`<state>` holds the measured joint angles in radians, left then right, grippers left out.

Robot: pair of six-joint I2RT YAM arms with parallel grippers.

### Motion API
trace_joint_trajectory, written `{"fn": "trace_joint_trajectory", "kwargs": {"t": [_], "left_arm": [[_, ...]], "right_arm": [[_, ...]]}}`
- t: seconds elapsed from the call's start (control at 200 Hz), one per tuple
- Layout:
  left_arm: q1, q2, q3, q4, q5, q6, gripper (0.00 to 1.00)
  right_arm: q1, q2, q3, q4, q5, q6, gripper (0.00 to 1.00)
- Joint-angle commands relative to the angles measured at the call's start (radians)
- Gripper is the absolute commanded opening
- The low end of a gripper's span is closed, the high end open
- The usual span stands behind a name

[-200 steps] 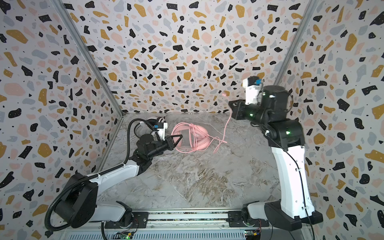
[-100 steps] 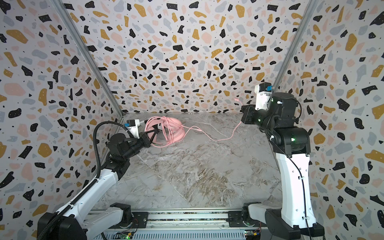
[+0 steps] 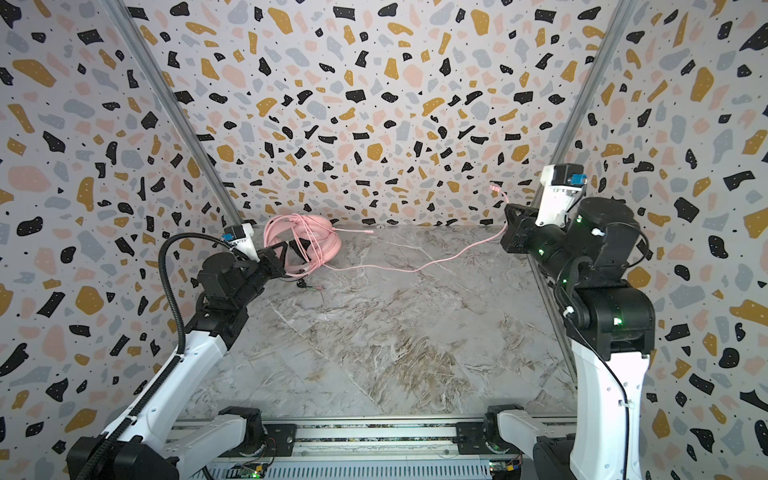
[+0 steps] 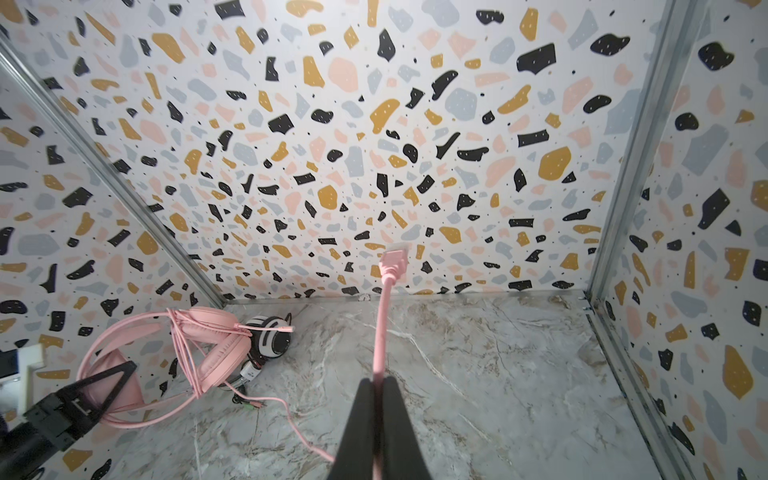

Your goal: Wrap the headphones

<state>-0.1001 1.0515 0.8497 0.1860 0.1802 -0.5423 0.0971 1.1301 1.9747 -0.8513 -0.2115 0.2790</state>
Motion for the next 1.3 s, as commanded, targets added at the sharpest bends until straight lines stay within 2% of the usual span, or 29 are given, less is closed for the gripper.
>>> {"fn": "trace_joint_trajectory", "kwargs": {"t": [0.0, 0.095, 0.23, 0.325, 0.421, 0.556, 0.636, 0.796, 0.956, 1.046, 1.126, 1.292], "left_arm": [[0.005, 0.021, 0.080, 0.184, -0.074, -0.045, 0.00], [0.005, 0.102, 0.135, 0.210, -0.055, -0.055, 0.00], [0.003, 0.206, 0.187, 0.199, -0.052, -0.030, 0.00], [-0.019, 0.254, 0.211, 0.162, -0.002, 0.021, 0.00], [-0.085, 0.267, 0.233, 0.073, 0.043, 0.120, 0.00], [-0.190, 0.272, 0.271, -0.161, 0.139, 0.304, 0.00], [-0.234, 0.274, 0.286, -0.276, 0.238, 0.390, 0.00], [-0.320, 0.267, 0.316, -0.466, 0.378, 0.505, 0.00], [-0.470, 0.316, 0.386, -0.642, 0.458, 0.602, 0.00], [-0.533, 0.333, 0.385, -0.622, 0.599, 0.597, 0.00], [-0.581, 0.332, 0.387, -0.585, 0.674, 0.575, 0.00], [-0.634, 0.303, 0.409, -0.503, 0.879, 0.525, 0.00]], "right_arm": [[-0.003, -0.002, 0.035, 0.047, -0.118, 0.038, 0.05], [-0.003, 0.002, 0.062, 0.063, -0.183, 0.052, 0.04], [-0.004, 0.046, 0.209, 0.035, -0.171, 0.047, 0.05], [-0.003, 0.097, 0.306, 0.041, -0.174, 0.053, 0.04], [-0.004, 0.158, 0.366, 0.088, -0.175, 0.062, 0.04], [-0.004, 0.233, 0.372, 0.243, -0.197, 0.111, 0.04], [-0.003, 0.300, 0.396, 0.303, -0.227, 0.131, 0.03], [-0.027, 0.412, 0.410, 0.396, -0.250, 0.150, 0.03], [-0.090, 0.509, 0.459, 0.443, -0.303, 0.205, 0.03], [-0.115, 0.552, 0.461, 0.455, -0.321, 0.218, 0.03], [-0.134, 0.589, 0.460, 0.448, -0.332, 0.212, 0.03], [-0.156, 0.645, 0.416, 0.424, -0.312, 0.161, 0.03]]}}
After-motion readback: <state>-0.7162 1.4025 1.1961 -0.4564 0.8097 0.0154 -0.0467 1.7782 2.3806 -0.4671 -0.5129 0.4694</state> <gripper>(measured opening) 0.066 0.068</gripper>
